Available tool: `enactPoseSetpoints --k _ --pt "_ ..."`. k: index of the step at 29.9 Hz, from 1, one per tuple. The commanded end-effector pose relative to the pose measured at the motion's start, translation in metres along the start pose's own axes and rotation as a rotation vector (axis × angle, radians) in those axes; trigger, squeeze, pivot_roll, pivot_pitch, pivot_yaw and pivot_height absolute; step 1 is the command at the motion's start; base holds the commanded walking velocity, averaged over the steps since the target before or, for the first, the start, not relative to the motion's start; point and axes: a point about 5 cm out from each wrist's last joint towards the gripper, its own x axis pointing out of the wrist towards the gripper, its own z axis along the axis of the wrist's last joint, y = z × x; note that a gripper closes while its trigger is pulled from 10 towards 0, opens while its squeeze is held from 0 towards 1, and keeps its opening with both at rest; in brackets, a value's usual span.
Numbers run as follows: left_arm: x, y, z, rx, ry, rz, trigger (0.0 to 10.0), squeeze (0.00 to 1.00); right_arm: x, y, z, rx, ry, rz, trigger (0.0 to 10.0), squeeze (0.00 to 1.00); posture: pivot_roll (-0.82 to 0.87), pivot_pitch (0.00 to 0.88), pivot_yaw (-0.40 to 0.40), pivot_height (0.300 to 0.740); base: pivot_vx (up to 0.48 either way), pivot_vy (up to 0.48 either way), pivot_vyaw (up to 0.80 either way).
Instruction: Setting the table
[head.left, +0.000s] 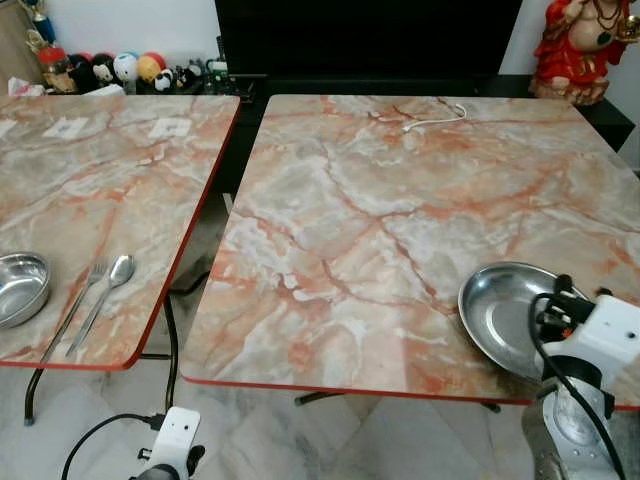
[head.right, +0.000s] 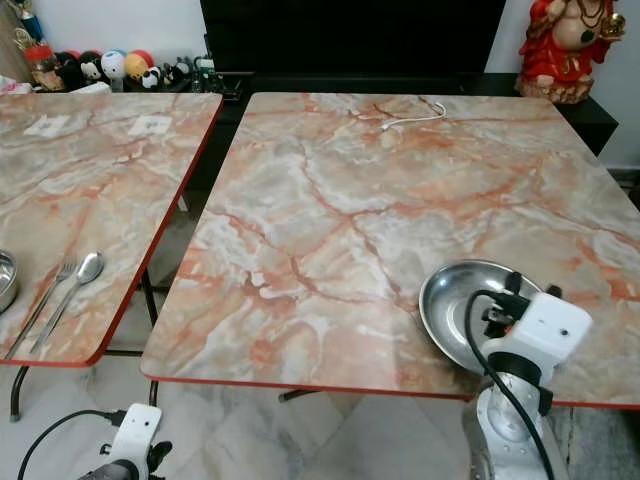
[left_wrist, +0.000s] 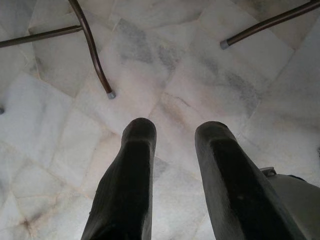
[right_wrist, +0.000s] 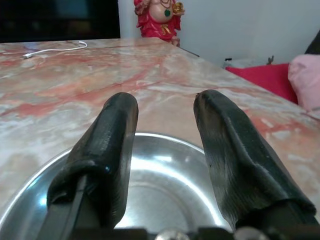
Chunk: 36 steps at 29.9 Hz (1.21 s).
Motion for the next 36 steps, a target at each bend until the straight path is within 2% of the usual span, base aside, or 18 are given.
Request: enactPoseSetpoints --k 1,8,12,21,26,36 --pt "-0.001 0.002 -0.003 -0.012 0.016 0.013 10.0 0.00 0.002 -0.001 -0.001 -0.003 -0.006 0.019 10.0 0.00 0.00 0.022 -0.004 0.740 0.000 0.000 0.00" --pt "-0.001 0.006 -0.004 -0.040 0.021 0.030 10.0 0.00 0.002 0.009 -0.001 -0.027 -0.026 0.063 10.0 0.00 -0.01 0.000 0.003 0.740 0.000 0.000 0.00" --pt "-0.001 0.003 -0.005 -0.029 0.029 0.019 10.0 0.00 -0.002 0.017 -0.003 -0.017 -0.026 0.098 10.0 0.00 -0.01 0.000 0.005 0.740 0.000 0.000 0.00" --pt "-0.003 0.008 -0.011 -0.053 0.059 0.043 10.0 0.00 -0.003 0.020 -0.008 -0.004 -0.019 0.130 10.0 0.00 0.00 0.000 -0.001 0.740 0.000 0.000 0.00" --pt "-0.004 0.010 -0.013 -0.065 0.067 0.052 10.0 0.00 0.001 0.018 -0.005 0.007 -0.036 0.112 10.0 0.00 0.01 0.000 -0.001 0.740 0.000 0.480 0.00" --pt "-0.003 0.011 -0.012 -0.061 0.065 0.048 10.0 0.00 -0.003 0.021 -0.007 0.015 -0.035 0.118 10.0 0.00 0.01 0.000 0.006 0.740 0.000 0.480 0.00"
